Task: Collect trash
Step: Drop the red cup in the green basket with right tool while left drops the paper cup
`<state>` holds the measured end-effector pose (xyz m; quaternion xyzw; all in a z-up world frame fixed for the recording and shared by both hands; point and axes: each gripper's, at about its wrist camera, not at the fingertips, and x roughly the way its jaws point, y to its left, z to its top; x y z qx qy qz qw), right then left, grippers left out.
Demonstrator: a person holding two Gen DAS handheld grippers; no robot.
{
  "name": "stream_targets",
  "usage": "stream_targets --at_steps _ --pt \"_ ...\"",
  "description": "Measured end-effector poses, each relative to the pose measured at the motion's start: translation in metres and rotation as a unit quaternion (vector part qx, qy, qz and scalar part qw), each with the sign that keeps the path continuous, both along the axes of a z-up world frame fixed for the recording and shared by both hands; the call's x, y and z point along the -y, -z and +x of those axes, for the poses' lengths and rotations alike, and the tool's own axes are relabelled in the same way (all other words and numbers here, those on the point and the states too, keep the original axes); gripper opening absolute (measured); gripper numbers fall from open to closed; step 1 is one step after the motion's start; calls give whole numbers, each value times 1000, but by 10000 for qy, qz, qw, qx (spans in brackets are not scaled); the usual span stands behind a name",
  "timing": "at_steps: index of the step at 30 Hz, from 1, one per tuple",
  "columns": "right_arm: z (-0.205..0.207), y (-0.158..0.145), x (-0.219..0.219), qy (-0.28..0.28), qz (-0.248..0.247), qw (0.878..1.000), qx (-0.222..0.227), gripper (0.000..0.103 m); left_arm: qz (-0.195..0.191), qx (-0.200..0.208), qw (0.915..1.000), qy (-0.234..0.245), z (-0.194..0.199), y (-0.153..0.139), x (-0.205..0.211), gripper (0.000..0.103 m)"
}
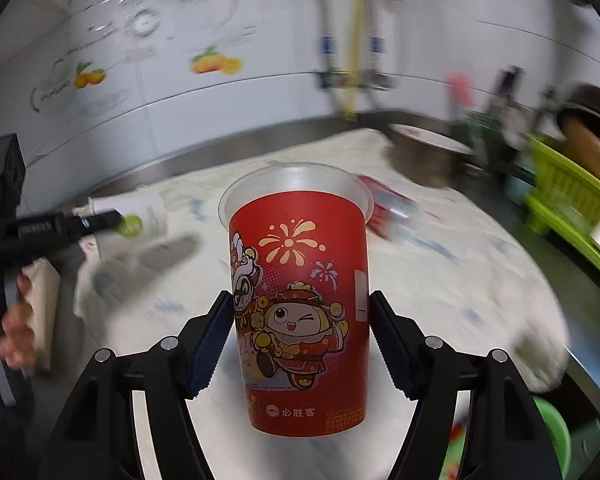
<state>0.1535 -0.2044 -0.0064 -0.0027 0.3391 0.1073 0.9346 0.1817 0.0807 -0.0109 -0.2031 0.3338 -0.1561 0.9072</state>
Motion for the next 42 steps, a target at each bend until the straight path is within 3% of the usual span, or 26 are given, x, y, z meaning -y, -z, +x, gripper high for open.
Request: stream_targets --at_steps 5,11,17,22,31,42 --pt "-62 22 77 886 -208 9956 -200 66 37 72 9978 661 -14 -3 56 1" --pt "-109 67 161 1850 -330 9797 -691 66 101 30 9904 1381 -28 1 124 1" --pt "-136 115 216 2423 -171 9625 -1205 67 205 -16 9770 2124 -42 4 196 1" --pt "-142 139 239 2640 88 9541 -1414 67 371 -120 9598 2780 -54 16 261 1" --pt "-156 144 250 2764 319 9509 -1354 73 684 -505 9309 3551 -73 51 352 1" --pt "-190 116 264 2955 382 9498 -950 74 954 -1005 9064 3991 -84 91 409 2"
